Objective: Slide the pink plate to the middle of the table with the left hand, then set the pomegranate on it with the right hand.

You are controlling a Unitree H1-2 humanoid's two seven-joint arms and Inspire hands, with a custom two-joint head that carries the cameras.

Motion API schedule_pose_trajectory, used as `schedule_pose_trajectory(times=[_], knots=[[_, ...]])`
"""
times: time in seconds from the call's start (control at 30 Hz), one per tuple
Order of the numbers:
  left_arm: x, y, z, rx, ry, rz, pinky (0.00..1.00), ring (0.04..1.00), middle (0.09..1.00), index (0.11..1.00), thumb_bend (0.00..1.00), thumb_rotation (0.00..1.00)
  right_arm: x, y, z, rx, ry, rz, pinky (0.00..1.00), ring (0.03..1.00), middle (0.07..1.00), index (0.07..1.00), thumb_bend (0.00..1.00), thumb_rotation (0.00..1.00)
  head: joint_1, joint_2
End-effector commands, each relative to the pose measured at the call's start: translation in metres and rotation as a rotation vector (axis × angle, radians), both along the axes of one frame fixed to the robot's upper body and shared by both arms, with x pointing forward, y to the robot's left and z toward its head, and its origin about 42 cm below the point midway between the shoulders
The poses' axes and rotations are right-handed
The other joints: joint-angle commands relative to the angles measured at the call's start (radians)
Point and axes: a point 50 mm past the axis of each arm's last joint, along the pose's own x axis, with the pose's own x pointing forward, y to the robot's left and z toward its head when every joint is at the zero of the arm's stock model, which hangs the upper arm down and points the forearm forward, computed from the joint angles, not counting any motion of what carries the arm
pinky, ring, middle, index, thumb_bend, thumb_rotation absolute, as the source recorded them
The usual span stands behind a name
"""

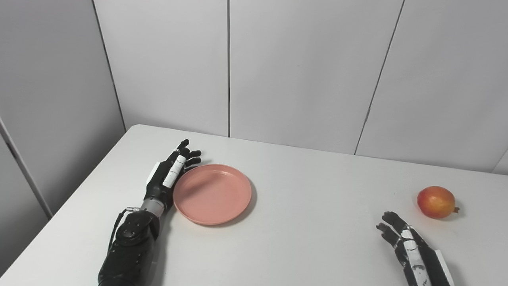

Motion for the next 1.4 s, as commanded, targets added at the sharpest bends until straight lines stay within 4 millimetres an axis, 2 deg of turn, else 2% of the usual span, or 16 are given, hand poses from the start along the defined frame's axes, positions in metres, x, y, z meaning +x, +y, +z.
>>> schedule_pose_trajectory(times=[0.0,0.33,0.63,0.97,1.37], knots=[[0.002,-0.027,-0.002,-0.009,0.028,-0.052,0.76,0.781,0.788,0.915,0.91,0.79,-0.005,0.005,-0.006,0.018,0.026,0.002,0.9,0.829,0.853,0.787,0.78,0.81,-0.001,0.002],[-0.001,-0.062,-0.004,-0.026,0.039,-0.077,0.74,0.76,0.767,0.908,0.93,0.79,-0.005,0.008,-0.005,0.032,0.023,0.004,0.89,0.813,0.843,0.784,0.76,0.78,-0.009,0.007],[0.0,-0.085,-0.004,-0.042,0.056,-0.1,0.73,0.76,0.77,0.902,0.92,0.8,-0.004,0.011,-0.004,0.019,0.018,0.008,0.88,0.805,0.841,0.783,0.77,0.78,-0.02,0.01],[-0.001,-0.103,-0.001,-0.068,0.054,-0.14,0.76,0.763,0.765,0.913,0.89,0.81,-0.004,0.023,-0.003,0.007,0.016,0.011,0.87,0.797,0.843,0.781,0.8,0.78,-0.119,0.03],[-0.007,-0.138,-0.01,-0.12,0.091,-0.169,0.76,0.762,0.762,0.908,0.86,0.79,-0.006,0.037,0.003,-0.011,0.015,0.012,0.88,0.797,0.86,0.797,0.81,0.81,-0.166,0.045]])
